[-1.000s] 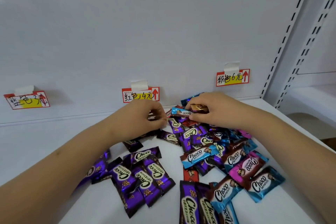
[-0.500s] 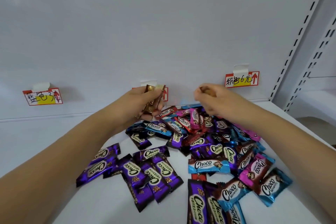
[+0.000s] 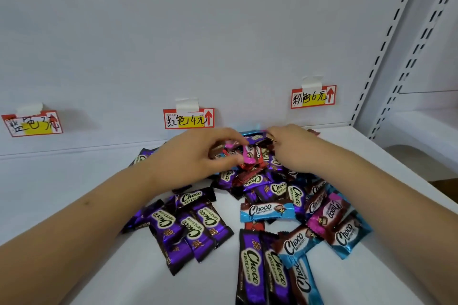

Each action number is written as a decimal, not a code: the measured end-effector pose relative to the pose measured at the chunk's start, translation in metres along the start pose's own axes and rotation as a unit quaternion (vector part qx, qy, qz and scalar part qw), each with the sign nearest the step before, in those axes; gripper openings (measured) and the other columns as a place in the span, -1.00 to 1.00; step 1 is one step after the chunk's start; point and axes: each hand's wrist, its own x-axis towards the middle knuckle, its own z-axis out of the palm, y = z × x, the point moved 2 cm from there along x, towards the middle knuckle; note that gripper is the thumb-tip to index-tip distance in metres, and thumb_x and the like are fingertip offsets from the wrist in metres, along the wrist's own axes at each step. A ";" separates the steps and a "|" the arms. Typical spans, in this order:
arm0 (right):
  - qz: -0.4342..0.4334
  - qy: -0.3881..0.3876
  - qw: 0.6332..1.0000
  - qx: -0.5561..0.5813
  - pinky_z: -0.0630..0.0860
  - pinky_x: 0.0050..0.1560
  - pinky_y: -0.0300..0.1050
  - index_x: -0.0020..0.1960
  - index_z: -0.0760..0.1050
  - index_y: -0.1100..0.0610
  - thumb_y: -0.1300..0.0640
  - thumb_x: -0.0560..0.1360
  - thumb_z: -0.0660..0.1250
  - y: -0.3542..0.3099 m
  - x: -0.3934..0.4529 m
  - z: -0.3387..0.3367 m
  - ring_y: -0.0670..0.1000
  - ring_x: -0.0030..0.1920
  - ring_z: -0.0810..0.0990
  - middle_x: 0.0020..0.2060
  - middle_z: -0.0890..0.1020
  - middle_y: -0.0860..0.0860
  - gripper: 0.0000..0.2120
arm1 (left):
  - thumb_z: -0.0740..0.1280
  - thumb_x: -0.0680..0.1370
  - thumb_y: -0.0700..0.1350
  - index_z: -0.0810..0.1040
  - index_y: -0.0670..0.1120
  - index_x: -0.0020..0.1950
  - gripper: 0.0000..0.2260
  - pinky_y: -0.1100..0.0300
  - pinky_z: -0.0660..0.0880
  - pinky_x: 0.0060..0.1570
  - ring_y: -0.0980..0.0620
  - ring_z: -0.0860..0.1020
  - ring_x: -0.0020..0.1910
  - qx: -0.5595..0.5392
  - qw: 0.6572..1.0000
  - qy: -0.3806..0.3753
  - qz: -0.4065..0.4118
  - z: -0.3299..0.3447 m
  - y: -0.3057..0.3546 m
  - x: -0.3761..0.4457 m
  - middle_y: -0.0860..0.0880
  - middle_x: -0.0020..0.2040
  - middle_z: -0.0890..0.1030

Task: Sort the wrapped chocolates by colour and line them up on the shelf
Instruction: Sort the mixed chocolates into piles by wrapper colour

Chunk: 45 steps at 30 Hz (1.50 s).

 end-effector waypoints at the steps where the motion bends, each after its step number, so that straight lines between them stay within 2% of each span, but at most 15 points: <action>1: -0.020 -0.014 0.999 0.029 0.47 0.12 -0.07 0.39 0.37 0.15 0.20 0.62 0.11 -0.002 -0.001 0.000 0.17 0.19 0.47 0.25 0.47 0.19 -0.66 | 0.23 0.53 0.29 0.46 0.35 0.27 -0.69 0.33 0.44 -0.13 0.29 0.51 -0.08 0.068 0.997 -0.025 0.003 0.003 0.000 0.000 0.33 -0.02 0.57; 3: -0.044 -0.041 0.992 0.108 0.37 0.24 -0.16 0.46 0.34 0.12 0.18 0.66 0.09 -0.006 -0.006 -0.006 0.12 0.33 0.41 0.39 0.43 0.13 -0.62 | 0.17 0.52 0.35 0.39 0.42 0.33 -0.63 0.29 0.47 -0.06 0.32 0.49 -0.01 0.151 0.987 -0.053 -0.003 0.002 -0.003 0.000 0.34 0.12 0.55; 6: -0.038 -0.069 0.970 0.230 0.29 0.17 -0.31 0.45 0.40 0.04 0.25 0.65 0.11 -0.001 -0.015 -0.016 -0.05 0.33 0.39 0.41 0.43 -0.04 -0.60 | 0.19 0.51 0.36 0.45 0.45 0.27 -0.66 0.39 0.39 -0.17 0.39 0.47 -0.13 0.136 0.987 -0.081 -0.023 -0.009 -0.010 -0.003 0.32 -0.05 0.57; 10: -0.031 -0.043 0.964 0.261 0.43 -0.10 -0.28 0.07 0.66 -0.01 0.35 0.59 0.14 0.009 -0.011 -0.029 -0.07 0.14 0.54 0.10 0.61 -0.12 -0.61 | 0.25 0.52 0.28 0.61 0.28 0.07 -0.77 0.27 0.49 -0.09 0.33 0.52 -0.08 0.132 0.989 -0.066 -0.033 -0.021 -0.019 -0.004 0.30 -0.05 0.60; 12: -0.031 0.020 0.958 0.285 0.52 -0.07 -0.19 -0.06 0.66 0.03 0.42 0.55 0.12 0.013 -0.005 -0.030 -0.07 0.07 0.60 -0.04 0.66 -0.11 -0.58 | 0.24 0.54 0.23 0.59 0.17 -0.04 -0.79 0.25 0.47 -0.17 0.24 0.54 -0.11 0.154 0.988 -0.011 -0.011 -0.018 -0.018 -0.003 0.23 -0.10 0.60; 14: -0.054 0.099 0.958 0.265 0.52 -0.07 -0.22 -0.13 0.61 0.02 0.47 0.48 0.08 0.017 -0.001 -0.030 -0.08 -0.01 0.60 -0.08 0.67 -0.07 -0.54 | 0.30 0.57 0.05 0.58 0.21 0.07 -0.88 0.33 0.42 -0.16 0.22 0.53 -0.05 0.135 0.990 0.031 0.027 -0.012 -0.009 -0.002 0.24 -0.01 0.55; 16: -0.083 0.145 0.957 0.235 0.40 -0.27 -0.34 -0.11 0.60 0.03 0.47 0.47 0.07 0.019 0.001 -0.032 -0.14 -0.15 0.54 -0.10 0.65 -0.05 -0.54 | 0.30 0.55 -0.15 0.51 0.25 0.29 -0.61 0.35 0.43 -0.06 0.27 0.48 0.07 0.125 0.990 0.018 0.058 -0.003 0.002 0.001 0.29 0.18 0.49; 18: -0.124 0.137 0.962 0.202 0.41 -0.27 -0.23 -0.04 0.62 0.02 0.41 0.53 0.08 0.019 0.001 -0.033 -0.08 -0.21 0.53 -0.11 0.65 -0.04 -0.57 | 0.26 0.52 -0.23 0.43 0.29 0.39 -0.46 0.36 0.42 0.08 0.32 0.42 0.21 0.142 0.987 -0.029 0.067 0.005 0.007 0.002 0.36 0.35 0.39; 21: -0.175 0.066 0.975 0.118 0.54 -0.14 -0.05 -0.03 0.64 -0.13 0.22 0.59 0.19 0.019 0.001 -0.029 0.01 -0.18 0.60 -0.15 0.67 -0.06 -0.67 | 0.27 0.51 -0.24 0.52 0.27 0.29 -0.51 0.48 0.34 0.10 0.35 0.37 0.29 0.133 0.988 -0.058 0.061 0.005 0.000 0.001 0.39 0.34 0.42; 26: -0.144 0.014 0.982 0.121 0.41 -0.30 -0.22 -0.30 0.66 -0.04 0.21 0.52 0.26 0.026 -0.003 -0.035 -0.14 -0.32 0.56 -0.38 0.63 -0.14 -0.68 | 0.26 0.49 -0.15 0.56 0.22 -0.06 -0.75 0.08 0.53 -0.02 0.23 0.52 0.05 0.119 0.992 -0.019 0.037 -0.003 -0.016 -0.004 0.26 0.06 0.56; 29: -0.153 0.021 0.981 0.114 0.48 -0.23 -0.13 -0.22 0.67 -0.07 0.21 0.50 0.28 0.029 -0.004 -0.036 -0.12 -0.27 0.57 -0.30 0.65 -0.15 -0.73 | 0.15 0.42 -0.08 0.58 0.16 -0.02 -0.72 0.12 0.51 -0.10 0.22 0.50 -0.03 0.134 0.990 -0.009 0.036 0.000 -0.013 -0.005 0.21 0.01 0.55; 31: -0.172 0.006 0.979 0.105 0.53 0.04 -0.09 -0.05 0.66 -0.12 0.15 0.51 0.35 0.028 -0.005 -0.034 -0.14 -0.05 0.59 -0.10 0.67 -0.19 -0.81 | 0.16 0.45 -0.09 0.59 0.15 0.01 -0.72 0.17 0.50 -0.11 0.22 0.50 -0.02 0.138 0.990 -0.004 0.035 0.002 -0.013 -0.005 0.20 0.02 0.55; 36: -0.201 -0.033 0.977 0.060 0.35 0.34 -0.06 0.30 0.51 -0.21 -0.01 0.55 0.35 0.024 -0.002 -0.025 -0.08 0.27 0.43 0.28 0.49 -0.12 -0.68 | 0.28 0.52 -0.20 0.58 0.19 0.04 -0.72 0.45 0.32 -0.18 0.31 0.44 0.02 0.121 0.992 0.000 0.036 0.002 -0.016 -0.005 0.26 0.11 0.52; 41: -0.240 0.059 0.969 0.027 0.44 0.21 -0.01 0.18 0.61 -0.16 -0.05 0.54 0.36 0.014 0.006 -0.014 -0.09 0.19 0.50 0.23 0.53 -0.13 -0.78 | 0.20 0.50 -0.13 0.56 0.22 0.04 -0.72 0.39 0.36 -0.15 0.29 0.46 0.09 0.105 0.994 0.003 0.035 0.004 -0.016 -0.005 0.29 0.14 0.50; 45: -0.238 0.164 0.950 0.118 0.48 -0.02 -0.13 0.06 0.65 -0.02 -0.06 0.56 0.31 0.015 0.009 -0.018 -0.24 -0.04 0.52 0.00 0.61 -0.18 -0.81 | 0.20 0.49 -0.14 0.56 0.22 0.05 -0.71 0.18 0.51 -0.05 0.26 0.49 0.14 0.064 0.998 0.019 0.021 0.003 -0.018 -0.006 0.29 0.14 0.52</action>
